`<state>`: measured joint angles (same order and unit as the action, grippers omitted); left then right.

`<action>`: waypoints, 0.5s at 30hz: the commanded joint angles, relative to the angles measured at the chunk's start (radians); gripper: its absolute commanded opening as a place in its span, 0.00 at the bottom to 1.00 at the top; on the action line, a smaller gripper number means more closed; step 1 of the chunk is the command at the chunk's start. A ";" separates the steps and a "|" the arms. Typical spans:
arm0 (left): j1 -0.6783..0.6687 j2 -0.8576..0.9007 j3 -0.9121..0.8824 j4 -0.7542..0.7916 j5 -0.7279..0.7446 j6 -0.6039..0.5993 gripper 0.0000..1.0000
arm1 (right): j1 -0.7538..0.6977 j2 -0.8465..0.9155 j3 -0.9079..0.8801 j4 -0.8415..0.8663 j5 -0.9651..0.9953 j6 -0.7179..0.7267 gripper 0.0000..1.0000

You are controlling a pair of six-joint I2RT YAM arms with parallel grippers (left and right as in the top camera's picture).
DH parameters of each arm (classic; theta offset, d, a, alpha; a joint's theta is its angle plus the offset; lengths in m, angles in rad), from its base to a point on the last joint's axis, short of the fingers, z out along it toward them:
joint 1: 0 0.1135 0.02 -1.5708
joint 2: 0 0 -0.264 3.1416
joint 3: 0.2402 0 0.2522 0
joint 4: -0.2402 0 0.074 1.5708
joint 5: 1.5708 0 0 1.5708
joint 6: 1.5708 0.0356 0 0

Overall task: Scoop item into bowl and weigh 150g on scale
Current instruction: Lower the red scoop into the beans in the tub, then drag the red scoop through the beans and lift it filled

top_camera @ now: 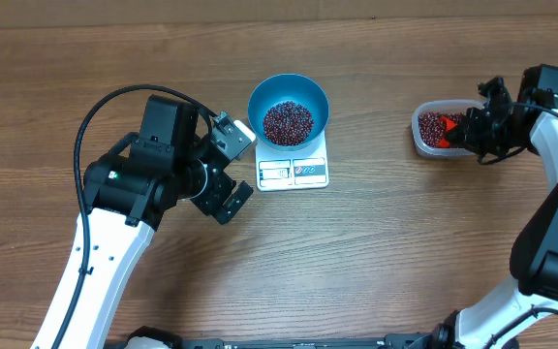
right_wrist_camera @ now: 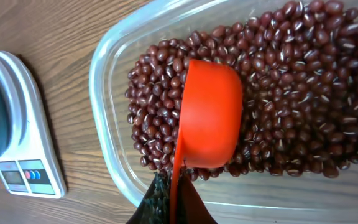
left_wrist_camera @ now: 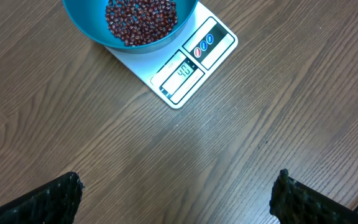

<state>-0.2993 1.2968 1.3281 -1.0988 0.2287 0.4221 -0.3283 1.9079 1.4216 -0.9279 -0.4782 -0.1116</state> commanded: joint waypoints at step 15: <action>0.004 0.005 -0.002 0.000 0.007 0.012 1.00 | -0.027 0.080 -0.015 0.018 -0.040 0.064 0.04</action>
<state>-0.2993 1.2968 1.3281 -1.0988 0.2287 0.4221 -0.3550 1.9316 1.4208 -0.9176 -0.5224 -0.0593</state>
